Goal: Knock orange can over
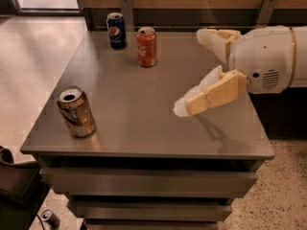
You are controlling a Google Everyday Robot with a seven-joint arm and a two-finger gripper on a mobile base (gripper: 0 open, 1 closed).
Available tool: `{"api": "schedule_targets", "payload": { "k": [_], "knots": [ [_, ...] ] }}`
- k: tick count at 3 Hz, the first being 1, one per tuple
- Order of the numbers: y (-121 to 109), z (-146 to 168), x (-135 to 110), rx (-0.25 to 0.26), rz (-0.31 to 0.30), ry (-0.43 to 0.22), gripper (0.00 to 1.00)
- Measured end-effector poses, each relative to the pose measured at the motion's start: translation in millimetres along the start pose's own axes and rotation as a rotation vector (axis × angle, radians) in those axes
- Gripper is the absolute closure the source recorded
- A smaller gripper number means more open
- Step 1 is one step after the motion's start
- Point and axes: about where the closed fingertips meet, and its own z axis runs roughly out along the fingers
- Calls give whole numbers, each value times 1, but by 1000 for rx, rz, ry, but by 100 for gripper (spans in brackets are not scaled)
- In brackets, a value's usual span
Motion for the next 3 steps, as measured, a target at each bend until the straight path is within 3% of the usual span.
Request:
{"api": "schedule_targets", "payload": {
  "k": [1,2,3],
  "knots": [
    [6,10,-21,-16,13,-68,0],
    [6,9,-21,-15,13,-66,0],
    [2,30,-12,-4,21,-19,0]
  ]
}}
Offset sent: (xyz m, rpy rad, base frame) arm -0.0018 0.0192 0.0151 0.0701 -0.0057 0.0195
